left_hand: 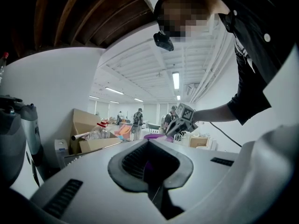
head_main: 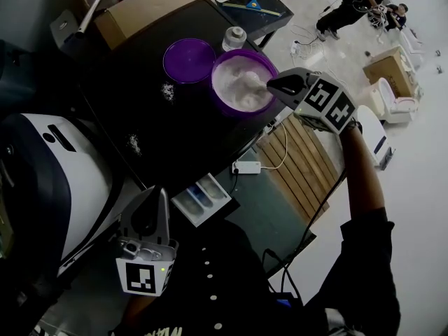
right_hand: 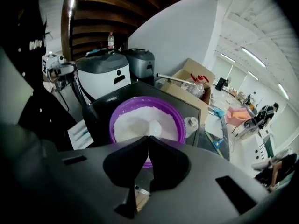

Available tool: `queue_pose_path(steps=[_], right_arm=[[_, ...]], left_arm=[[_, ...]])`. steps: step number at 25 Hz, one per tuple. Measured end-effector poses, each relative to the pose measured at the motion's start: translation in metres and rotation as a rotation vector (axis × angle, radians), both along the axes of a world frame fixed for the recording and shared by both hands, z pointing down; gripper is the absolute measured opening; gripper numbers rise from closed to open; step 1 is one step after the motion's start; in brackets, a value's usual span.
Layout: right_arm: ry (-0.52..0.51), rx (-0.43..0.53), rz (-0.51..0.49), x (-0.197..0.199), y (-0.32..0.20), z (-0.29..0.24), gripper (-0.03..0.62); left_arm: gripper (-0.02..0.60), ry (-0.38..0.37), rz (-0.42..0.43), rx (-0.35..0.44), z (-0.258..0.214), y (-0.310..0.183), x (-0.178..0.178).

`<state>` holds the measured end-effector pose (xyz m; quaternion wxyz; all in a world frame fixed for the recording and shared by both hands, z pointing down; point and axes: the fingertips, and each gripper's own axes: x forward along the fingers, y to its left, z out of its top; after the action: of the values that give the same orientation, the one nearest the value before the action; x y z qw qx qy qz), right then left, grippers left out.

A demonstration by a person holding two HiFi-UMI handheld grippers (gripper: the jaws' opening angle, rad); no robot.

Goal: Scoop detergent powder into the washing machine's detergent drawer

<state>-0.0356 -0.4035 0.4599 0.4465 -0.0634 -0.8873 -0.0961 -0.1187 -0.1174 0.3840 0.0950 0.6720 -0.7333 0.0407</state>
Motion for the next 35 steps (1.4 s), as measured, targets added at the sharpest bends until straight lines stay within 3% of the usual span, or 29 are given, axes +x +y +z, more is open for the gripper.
queue_pose_path(steps=[7, 11, 16, 29, 31, 35], right_arm=[[0.037, -0.233, 0.189, -0.005, 0.013, 0.008, 0.032], [-0.002, -0.414, 0.332, -0.004, 0.015, 0.005, 0.032], [-0.134, -0.649, 0.504, -0.001, 0.016, -0.008, 0.032], [-0.598, -1.103, 0.870, 0.021, 0.024, -0.035, 0.032], [-0.643, -1.138, 0.900, 0.025, 0.030, -0.037, 0.032], [-0.686, -1.110, 0.910, 0.031, 0.043, -0.044, 0.032]], left_arm=[[0.014, 0.002, -0.009, 0.006, 0.000, 0.004, -0.004], [0.014, -0.004, 0.000, 0.011, -0.004, 0.004, -0.003], [0.014, -0.011, 0.006, 0.028, -0.013, 0.005, -0.005], [0.014, -0.076, 0.055, 0.138, -0.052, -0.001, -0.008], [0.014, -0.081, 0.068, 0.148, -0.057, 0.000, -0.006], [0.014, -0.091, 0.096, 0.168, -0.064, 0.001, -0.003]])
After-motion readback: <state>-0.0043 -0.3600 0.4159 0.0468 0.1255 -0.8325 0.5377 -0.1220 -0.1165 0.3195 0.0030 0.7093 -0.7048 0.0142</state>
